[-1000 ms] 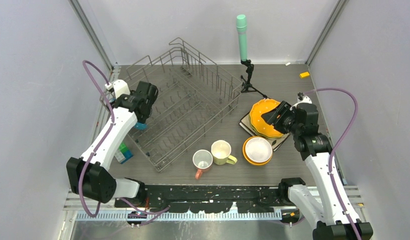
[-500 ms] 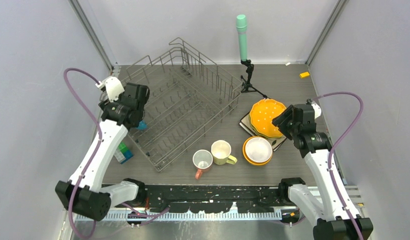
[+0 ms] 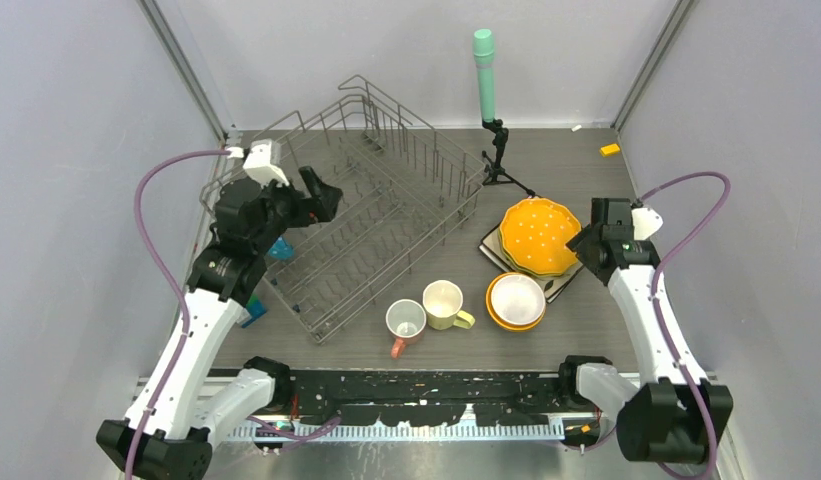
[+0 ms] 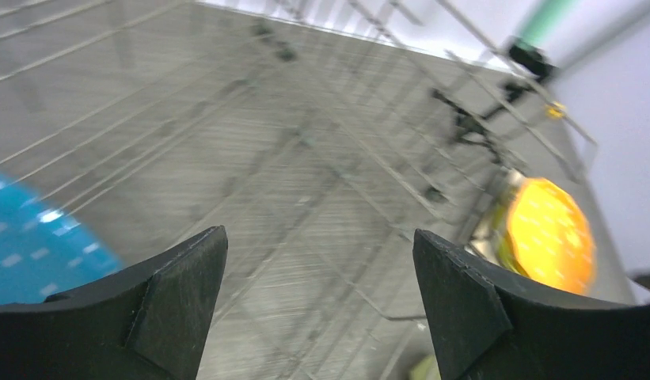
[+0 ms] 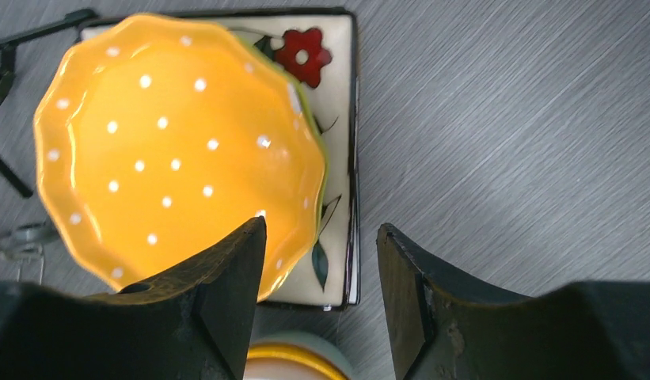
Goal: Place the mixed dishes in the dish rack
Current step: Pick up the plate at the center of the board.
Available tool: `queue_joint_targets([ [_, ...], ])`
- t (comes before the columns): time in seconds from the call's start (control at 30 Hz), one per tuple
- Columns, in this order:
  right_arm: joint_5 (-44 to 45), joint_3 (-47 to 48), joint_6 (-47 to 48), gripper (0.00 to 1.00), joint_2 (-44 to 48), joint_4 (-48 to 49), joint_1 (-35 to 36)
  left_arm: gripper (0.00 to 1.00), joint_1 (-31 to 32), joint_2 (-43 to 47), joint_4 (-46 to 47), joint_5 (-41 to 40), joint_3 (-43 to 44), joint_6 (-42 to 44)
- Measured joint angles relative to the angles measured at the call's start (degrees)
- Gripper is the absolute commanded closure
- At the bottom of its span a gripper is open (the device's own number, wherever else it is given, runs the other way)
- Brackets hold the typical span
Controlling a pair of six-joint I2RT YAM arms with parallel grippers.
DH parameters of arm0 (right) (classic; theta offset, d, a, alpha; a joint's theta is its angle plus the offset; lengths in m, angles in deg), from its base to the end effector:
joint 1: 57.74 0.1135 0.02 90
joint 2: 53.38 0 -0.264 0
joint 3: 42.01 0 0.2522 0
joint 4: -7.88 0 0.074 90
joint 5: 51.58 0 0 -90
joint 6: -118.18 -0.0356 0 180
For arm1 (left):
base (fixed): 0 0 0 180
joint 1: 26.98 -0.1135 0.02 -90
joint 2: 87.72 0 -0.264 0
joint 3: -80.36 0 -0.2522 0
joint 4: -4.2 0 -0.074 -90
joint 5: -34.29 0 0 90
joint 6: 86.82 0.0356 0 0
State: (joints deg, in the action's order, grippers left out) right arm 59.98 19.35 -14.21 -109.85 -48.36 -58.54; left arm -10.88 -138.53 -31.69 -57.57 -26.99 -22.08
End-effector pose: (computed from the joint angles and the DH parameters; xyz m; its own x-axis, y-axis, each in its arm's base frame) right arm 0.1922 -0.0158 0.2714 -0.4133 0.6328 -0.6548 0.7055 0.6771 0.2091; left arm 0.1863 -0.0526 0.3853 -0.3163 -0.3526 -0.8807 0.1238 0.9051 -0.4068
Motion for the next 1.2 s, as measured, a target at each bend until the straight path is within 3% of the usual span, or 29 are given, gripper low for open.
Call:
queue_joint_targets([
  [0.17, -6.9, 2.0, 3.4, 0.43, -7.8, 1.9, -8.6, 0.10, 0.0, -4.8, 5.0, 16.7, 0.0, -0.1],
  [0.37, -12.2, 2.1, 7.3, 0.47, -14.5, 2.8, -10.7, 0.09, 0.1, -7.3, 6.1, 26.3, -0.3, -1.1],
  [0.67, -15.6, 2.1, 9.4, 0.55, -16.2, 7.4, -10.7, 0.08, 0.1, -5.8, 7.1, 29.0, -2.0, 0.3],
  [0.93, -13.5, 2.8, 10.8, 0.57, -20.4, 7.8, -10.7, 0.07, 0.1, -5.0, 6.8, 28.9, -2.5, 2.8],
  [1.2, -13.1, 4.0, 12.2, 0.66, -23.4, 7.8, -10.7, 0.07, 0.1, -4.8, 6.7, 28.4, -3.0, 3.5],
])
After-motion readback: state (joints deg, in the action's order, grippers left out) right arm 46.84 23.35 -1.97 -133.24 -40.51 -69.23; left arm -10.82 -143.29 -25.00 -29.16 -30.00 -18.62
